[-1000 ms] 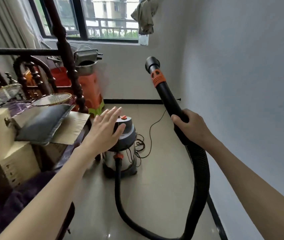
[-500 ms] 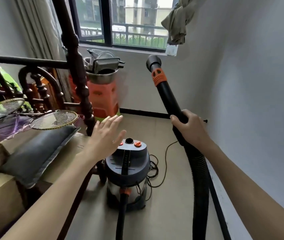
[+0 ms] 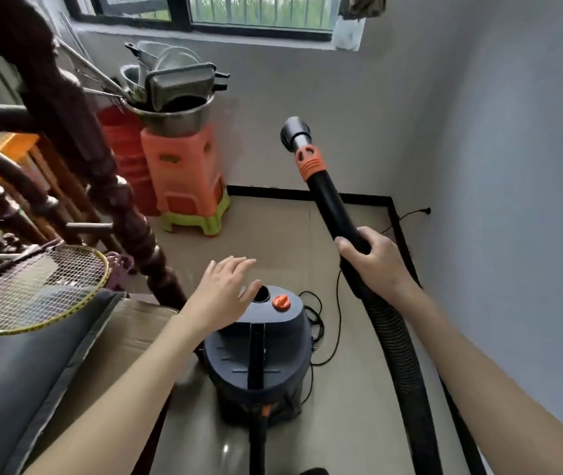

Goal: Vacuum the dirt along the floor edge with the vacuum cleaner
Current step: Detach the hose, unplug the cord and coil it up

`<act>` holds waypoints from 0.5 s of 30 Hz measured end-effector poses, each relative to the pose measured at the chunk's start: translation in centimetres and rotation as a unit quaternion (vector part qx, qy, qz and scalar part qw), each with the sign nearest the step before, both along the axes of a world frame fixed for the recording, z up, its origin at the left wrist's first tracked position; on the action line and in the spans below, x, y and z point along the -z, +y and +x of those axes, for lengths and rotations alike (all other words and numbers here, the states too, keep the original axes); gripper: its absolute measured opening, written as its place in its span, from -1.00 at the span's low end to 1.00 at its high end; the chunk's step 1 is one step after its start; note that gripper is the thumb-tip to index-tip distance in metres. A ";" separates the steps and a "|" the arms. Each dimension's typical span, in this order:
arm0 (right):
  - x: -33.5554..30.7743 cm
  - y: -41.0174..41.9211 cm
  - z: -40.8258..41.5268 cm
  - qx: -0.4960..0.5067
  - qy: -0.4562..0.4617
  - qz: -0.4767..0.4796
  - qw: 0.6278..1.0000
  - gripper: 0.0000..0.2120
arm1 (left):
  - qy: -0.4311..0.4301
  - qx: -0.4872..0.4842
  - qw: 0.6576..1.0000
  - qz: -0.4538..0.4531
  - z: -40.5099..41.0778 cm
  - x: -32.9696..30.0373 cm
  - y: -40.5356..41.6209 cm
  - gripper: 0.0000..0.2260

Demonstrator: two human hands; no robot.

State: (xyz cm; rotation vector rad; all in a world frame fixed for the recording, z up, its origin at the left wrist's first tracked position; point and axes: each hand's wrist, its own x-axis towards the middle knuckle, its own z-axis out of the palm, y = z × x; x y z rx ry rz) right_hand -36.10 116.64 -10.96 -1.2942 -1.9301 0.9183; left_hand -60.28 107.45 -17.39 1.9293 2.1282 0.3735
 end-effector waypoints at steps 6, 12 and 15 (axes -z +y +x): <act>6.9 6.0 -0.7 0.019 -0.021 -0.058 0.998 -0.82 | -0.012 -0.023 0.999 -0.030 0.0 6.8 4.6 -0.62; 15.9 12.2 -0.6 -0.023 -0.058 -0.117 0.991 -0.81 | -0.005 -0.046 0.994 -0.101 1.7 14.4 9.1 -0.64; 20.1 14.3 -1.0 -0.051 -0.089 -0.147 0.984 -0.77 | 0.005 -0.078 0.991 -0.109 2.7 18.0 11.2 -0.69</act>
